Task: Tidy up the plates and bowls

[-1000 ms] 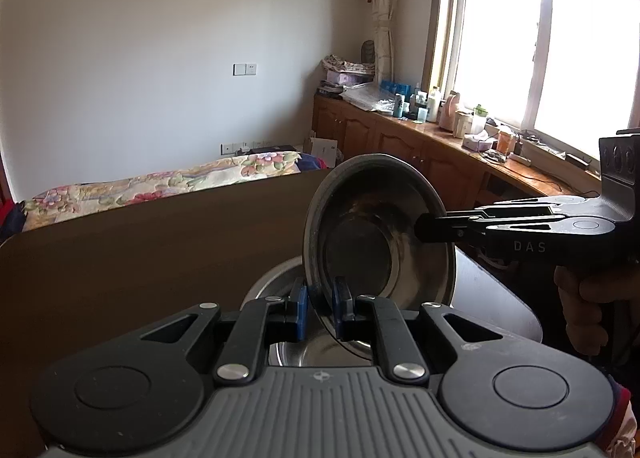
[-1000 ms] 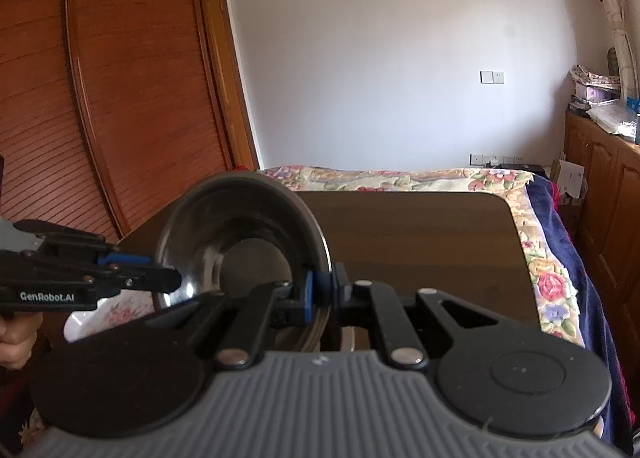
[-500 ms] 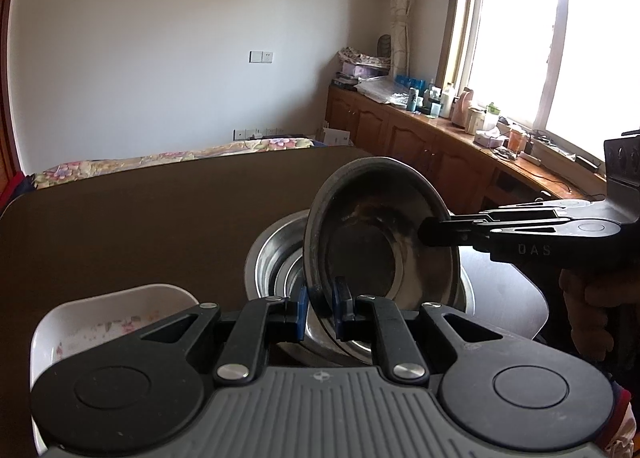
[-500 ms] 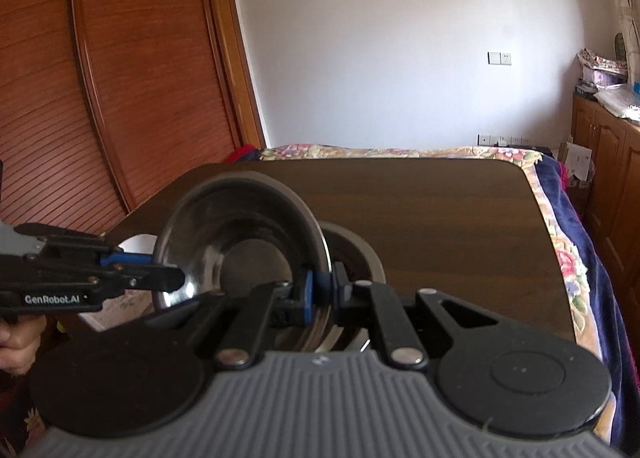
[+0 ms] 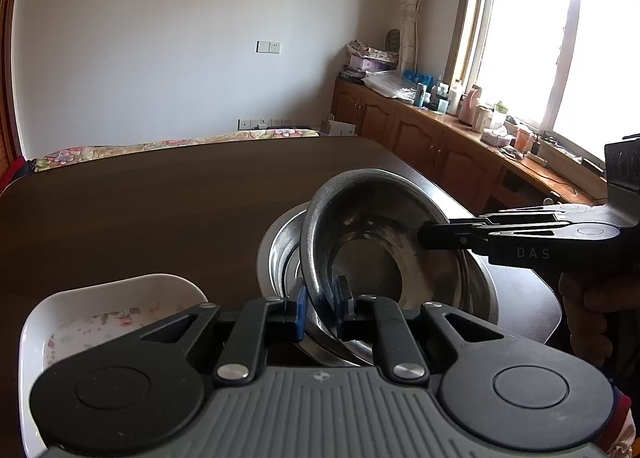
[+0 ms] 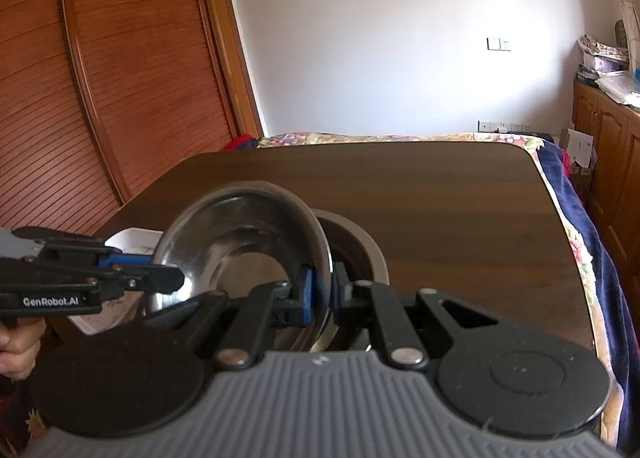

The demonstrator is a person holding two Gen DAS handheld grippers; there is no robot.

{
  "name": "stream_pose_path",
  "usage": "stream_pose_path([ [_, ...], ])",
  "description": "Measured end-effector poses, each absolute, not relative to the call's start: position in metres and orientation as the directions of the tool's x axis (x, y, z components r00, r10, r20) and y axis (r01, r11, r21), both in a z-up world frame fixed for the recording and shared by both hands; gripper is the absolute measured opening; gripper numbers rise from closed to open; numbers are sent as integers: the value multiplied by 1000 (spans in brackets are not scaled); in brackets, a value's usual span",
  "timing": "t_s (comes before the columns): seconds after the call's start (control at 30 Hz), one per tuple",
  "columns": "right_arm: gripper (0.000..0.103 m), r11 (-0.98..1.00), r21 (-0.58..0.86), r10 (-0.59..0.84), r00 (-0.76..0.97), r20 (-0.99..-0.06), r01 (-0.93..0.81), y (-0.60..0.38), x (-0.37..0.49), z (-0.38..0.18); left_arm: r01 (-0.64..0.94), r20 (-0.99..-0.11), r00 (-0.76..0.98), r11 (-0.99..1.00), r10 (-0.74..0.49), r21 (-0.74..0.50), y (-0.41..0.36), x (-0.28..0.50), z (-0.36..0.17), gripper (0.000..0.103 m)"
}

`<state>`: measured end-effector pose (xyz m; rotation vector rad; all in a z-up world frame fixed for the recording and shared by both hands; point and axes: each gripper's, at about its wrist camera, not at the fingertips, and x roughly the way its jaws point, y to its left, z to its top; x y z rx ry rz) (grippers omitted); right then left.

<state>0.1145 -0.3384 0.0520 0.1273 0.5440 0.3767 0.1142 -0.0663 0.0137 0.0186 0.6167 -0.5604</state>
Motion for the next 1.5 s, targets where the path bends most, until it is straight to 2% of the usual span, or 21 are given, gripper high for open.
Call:
stream_pose_path([
  [0.33, 13, 933, 183, 359, 804, -474, -308, -331, 113, 46, 493, -544, 677, 854, -495, -164, -67, 114, 10, 42],
  [0.57, 14, 944, 116, 329, 850, -412, -309, -322, 101, 47, 463, -498, 737, 878, -457, -120, -66, 98, 16, 42],
  [0.73, 19, 947, 118, 321, 873, -367, -299, -327, 94, 50, 449, -450, 777, 888, -441, -96, -65, 86, 23, 42],
  [0.8, 28, 947, 133, 320, 881, -349, -292, -330, 90, 51, 438, -428, 790, 893, -438, -105, -61, 81, 24, 43],
  [0.83, 31, 948, 140, 317, 886, -337, -286, -332, 87, 50, 431, -417, 798, 896, -434, -107, -59, 77, 23, 46],
  [0.9, 45, 949, 156, 312, 896, -316, -275, -336, 80, 48, 418, -395, 816, 903, -422, -102, -57, 70, 21, 54],
  [1.03, 58, 954, 154, 291, 915, -280, -257, -337, 69, 41, 395, -347, 847, 914, -402, -95, -53, 57, 13, 74],
  [1.1, 71, 959, 140, 275, 924, -265, -245, -335, 66, 36, 389, -323, 859, 916, -398, -97, -53, 51, 9, 85],
  [1.17, 78, 963, 133, 262, 932, -250, -235, -333, 62, 32, 383, -301, 869, 919, -394, -97, -55, 48, 4, 97],
  [1.23, 81, 965, 126, 254, 937, -239, -230, -331, 60, 29, 373, -293, 876, 923, -384, -94, -56, 47, -2, 100],
  [1.33, 92, 967, 129, 245, 941, -232, -219, -331, 59, 24, 364, -292, 881, 927, -373, -86, -59, 49, -10, 103],
  [1.5, 93, 965, 155, 245, 940, -237, -212, -329, 63, 16, 376, -304, 871, 922, -386, -94, -63, 51, -17, 103],
])
